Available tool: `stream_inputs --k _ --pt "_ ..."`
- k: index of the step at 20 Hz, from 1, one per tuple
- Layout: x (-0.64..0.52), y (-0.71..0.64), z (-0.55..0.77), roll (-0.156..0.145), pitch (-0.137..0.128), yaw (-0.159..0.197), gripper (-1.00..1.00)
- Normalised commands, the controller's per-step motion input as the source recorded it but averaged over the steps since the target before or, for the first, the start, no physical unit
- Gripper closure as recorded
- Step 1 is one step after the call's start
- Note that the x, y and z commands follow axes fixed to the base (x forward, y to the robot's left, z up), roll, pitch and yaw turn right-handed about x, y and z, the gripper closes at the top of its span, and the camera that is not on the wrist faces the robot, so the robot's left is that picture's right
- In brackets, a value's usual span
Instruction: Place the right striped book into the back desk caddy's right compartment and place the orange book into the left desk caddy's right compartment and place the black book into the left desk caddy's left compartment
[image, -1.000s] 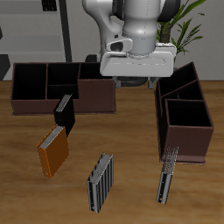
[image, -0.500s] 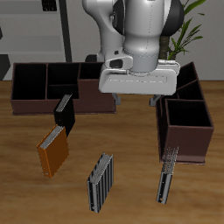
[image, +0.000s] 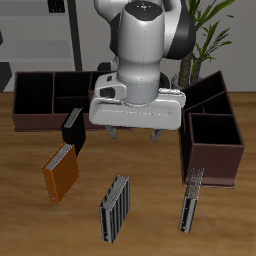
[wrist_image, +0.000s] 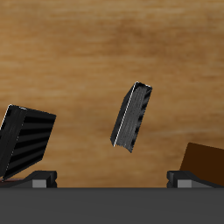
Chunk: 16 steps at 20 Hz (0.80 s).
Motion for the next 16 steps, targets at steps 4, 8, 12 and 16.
stream_inputs --k 4,8,12,16 --pt "0.46 -0.3 -0.14 0.019 0.028 -0.001 -1.0" --pt "0.41 -0.2 -0.28 0.01 0.057 -0.064 -1.0" --pt "0.21 -0.08 -0.21 -0.023 0.011 -0.036 -1.0" --pt "0.1 0.14 -0.5 0.087 -0.009 -0.072 -1.0"
